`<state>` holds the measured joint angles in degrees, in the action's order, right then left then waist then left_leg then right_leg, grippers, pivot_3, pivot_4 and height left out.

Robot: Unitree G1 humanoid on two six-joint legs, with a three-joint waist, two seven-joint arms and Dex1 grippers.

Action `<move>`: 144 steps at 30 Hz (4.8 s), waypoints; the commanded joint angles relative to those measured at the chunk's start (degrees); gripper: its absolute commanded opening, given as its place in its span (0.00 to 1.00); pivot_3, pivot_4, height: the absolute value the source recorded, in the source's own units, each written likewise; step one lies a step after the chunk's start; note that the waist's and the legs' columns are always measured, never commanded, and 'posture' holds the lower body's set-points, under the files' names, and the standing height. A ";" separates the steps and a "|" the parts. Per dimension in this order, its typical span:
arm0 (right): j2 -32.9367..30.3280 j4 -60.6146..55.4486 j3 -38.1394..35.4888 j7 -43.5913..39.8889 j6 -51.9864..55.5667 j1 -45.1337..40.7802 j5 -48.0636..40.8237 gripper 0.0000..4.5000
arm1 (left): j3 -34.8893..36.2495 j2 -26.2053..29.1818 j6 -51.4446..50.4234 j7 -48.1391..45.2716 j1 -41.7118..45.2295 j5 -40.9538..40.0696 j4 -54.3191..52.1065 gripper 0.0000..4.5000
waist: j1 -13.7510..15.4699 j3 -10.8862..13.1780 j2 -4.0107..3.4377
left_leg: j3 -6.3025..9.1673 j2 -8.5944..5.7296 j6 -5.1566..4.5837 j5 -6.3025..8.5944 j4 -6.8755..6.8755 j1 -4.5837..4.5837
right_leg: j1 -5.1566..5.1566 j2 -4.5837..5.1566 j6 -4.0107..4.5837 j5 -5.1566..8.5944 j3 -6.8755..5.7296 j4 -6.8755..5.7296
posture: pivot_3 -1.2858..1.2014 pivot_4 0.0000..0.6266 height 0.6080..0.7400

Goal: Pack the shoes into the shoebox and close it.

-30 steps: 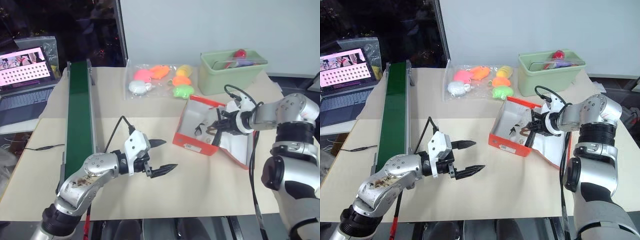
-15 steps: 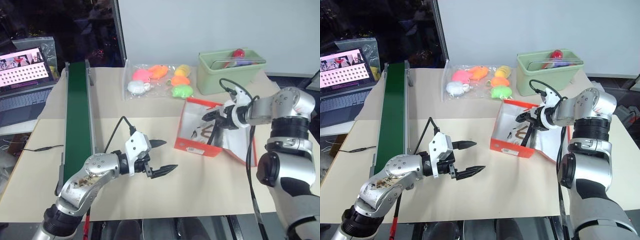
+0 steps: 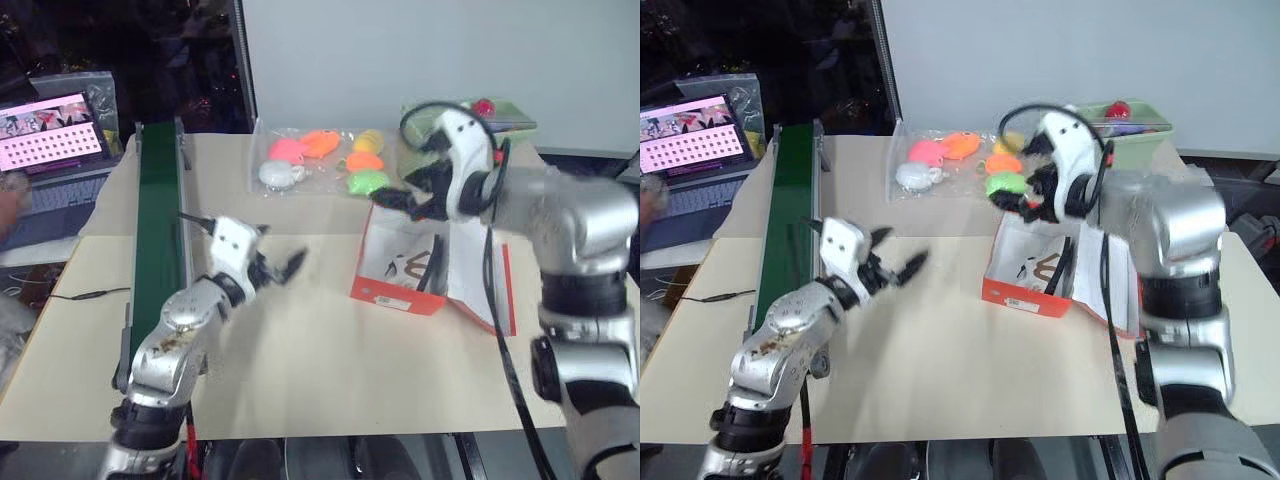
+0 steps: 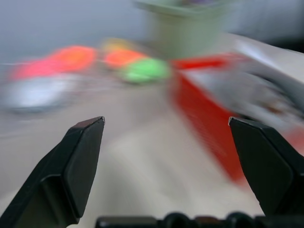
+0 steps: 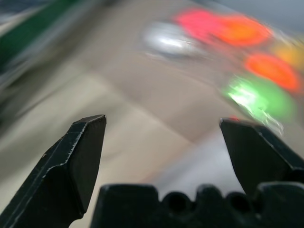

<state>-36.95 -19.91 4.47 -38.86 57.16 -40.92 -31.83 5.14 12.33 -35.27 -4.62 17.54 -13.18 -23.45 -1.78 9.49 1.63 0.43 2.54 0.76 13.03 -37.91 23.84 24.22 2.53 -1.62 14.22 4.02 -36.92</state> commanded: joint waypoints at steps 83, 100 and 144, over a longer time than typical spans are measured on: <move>10.67 0.88 4.48 -8.10 -22.56 14.41 4.82 1.00 | 20.93 1.04 -30.45 6.61 3.48 2.85 7.53 0.78 | 1.04 -0.09 -0.10 | -0.04 -0.05 0.04 -0.03 -0.13 -1.02 | -0.83 0.00 -0.01 -0.15 0.07 -0.24 | 0.52 0.24 0.92; 11.14 1.08 3.11 -7.17 -21.44 13.88 3.96 1.00 | 21.20 0.83 -31.48 6.85 4.51 3.33 8.07 0.15 | 1.15 -0.10 -0.12 | -0.04 -0.10 0.06 -0.04 -0.13 -1.40 | -1.23 0.03 -0.04 -0.12 0.07 -0.20 | 0.52 0.24 0.92; 32.28 21.36 -25.98 25.65 10.06 -5.39 -23.61 1.00 | 10.05 -7.17 -15.83 0.03 7.45 -39.44 -7.90 0.00 | -0.81 0.07 0.19 | -0.02 -0.01 0.18 -0.13 -0.14 0.15 | 0.17 0.00 -0.09 -0.33 0.02 -0.15 | 0.52 0.24 0.92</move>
<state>-4.78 2.38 -20.54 -14.42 66.82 -45.46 -53.49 16.07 4.47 -51.37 -4.10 24.18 -50.39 -27.55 -2.59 9.57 1.82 0.41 2.52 0.93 12.90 -38.05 23.98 24.38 2.54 -1.71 13.89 4.05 -37.07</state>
